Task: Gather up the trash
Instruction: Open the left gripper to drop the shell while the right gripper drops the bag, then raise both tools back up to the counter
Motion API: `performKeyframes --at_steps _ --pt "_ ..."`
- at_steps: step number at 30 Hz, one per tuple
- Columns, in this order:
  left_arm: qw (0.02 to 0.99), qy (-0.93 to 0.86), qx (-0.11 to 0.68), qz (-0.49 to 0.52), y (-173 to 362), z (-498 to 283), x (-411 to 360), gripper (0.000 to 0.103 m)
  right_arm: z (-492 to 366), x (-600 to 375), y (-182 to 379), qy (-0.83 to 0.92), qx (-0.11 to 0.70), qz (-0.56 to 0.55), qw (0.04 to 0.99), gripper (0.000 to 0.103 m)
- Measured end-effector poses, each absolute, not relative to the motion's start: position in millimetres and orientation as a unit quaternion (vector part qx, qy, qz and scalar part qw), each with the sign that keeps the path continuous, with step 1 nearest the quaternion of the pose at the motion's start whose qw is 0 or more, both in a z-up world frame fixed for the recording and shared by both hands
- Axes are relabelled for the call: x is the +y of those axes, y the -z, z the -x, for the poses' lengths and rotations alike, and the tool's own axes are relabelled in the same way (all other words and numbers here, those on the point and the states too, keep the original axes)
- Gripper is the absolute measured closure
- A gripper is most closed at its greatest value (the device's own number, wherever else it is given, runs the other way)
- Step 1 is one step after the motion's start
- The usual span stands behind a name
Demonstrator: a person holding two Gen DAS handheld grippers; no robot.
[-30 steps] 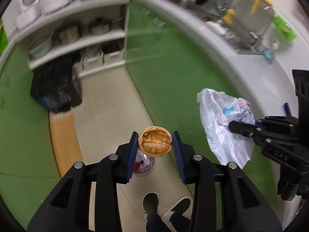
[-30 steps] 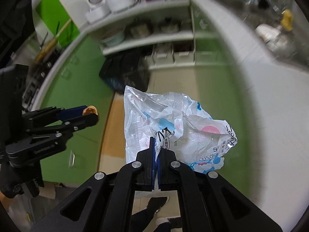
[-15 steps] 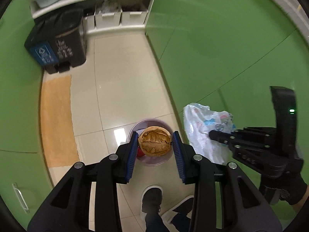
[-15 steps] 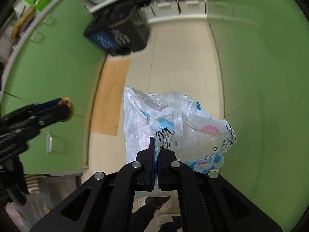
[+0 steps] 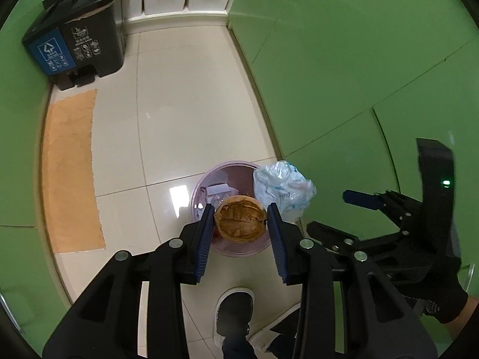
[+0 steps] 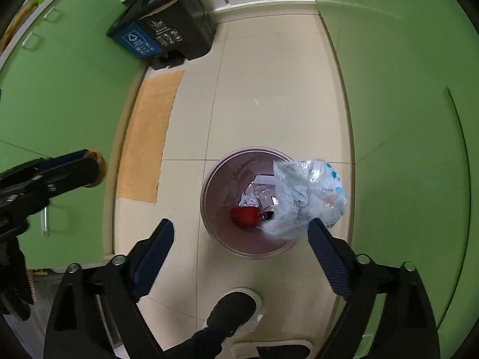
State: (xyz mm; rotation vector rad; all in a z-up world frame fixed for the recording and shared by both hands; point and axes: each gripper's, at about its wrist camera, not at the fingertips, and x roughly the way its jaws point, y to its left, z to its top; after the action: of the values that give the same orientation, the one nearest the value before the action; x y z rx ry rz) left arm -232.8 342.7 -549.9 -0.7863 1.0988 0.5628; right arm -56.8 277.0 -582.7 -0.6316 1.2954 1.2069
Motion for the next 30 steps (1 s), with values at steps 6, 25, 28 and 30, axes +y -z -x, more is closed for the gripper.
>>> performKeyframes --at_steps 6,25,28,30 --pt "0.74 -0.242 0.512 0.363 582 213 339 0.067 45 256 581 -0.501 0.559 0.262 0.606 0.01" --pt "0.729 -0.226 0.536 0.361 638 186 328 0.003 37 215 598 -0.472 0.582 0.232 0.62 0.009" --pt "0.723 -0.232 0.541 0.362 631 189 328 0.003 38 210 591 -0.468 0.58 0.229 0.626 0.009" --pt "0.721 -0.234 0.54 0.365 622 192 328 0.003 39 208 582 -0.467 0.58 0.228 0.627 0.009"
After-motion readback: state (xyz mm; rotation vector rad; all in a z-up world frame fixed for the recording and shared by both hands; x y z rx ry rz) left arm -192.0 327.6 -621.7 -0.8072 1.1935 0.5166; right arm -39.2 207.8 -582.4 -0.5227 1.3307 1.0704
